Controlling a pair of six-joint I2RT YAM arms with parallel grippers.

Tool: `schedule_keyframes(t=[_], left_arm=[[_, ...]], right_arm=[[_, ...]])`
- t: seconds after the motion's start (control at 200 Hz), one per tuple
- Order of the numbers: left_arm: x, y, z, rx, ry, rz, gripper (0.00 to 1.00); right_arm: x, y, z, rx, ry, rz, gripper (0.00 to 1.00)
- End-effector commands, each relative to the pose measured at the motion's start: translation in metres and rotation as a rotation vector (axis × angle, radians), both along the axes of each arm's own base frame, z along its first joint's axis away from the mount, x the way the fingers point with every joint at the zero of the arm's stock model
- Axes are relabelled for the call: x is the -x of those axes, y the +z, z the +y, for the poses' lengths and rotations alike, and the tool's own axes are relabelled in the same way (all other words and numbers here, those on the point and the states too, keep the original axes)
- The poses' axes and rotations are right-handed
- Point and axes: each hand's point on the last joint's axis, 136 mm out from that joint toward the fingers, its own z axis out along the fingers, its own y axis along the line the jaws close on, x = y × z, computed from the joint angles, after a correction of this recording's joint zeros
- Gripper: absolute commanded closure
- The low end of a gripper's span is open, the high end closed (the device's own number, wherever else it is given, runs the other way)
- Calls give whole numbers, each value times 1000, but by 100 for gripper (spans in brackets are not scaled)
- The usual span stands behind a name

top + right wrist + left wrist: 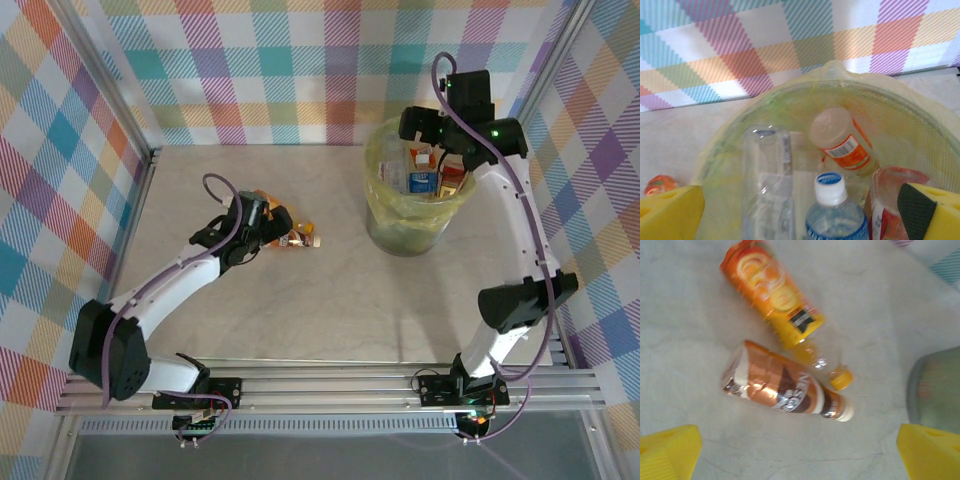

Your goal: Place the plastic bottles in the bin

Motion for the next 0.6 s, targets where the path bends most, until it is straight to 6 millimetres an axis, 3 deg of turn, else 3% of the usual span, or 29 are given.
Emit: schedule_keyframes(t=[0.0, 0.27, 0.595], left_arm=[[-4, -12, 1, 85, 91, 79, 0], [-25, -41, 2, 181, 222, 133, 0], [-43, -70, 2, 203, 337, 188, 0]], right_arm=[[24, -6, 11, -8, 62, 41, 0], [52, -9, 15, -51, 94, 29, 0], [57, -11, 17, -72, 104, 16, 0]])
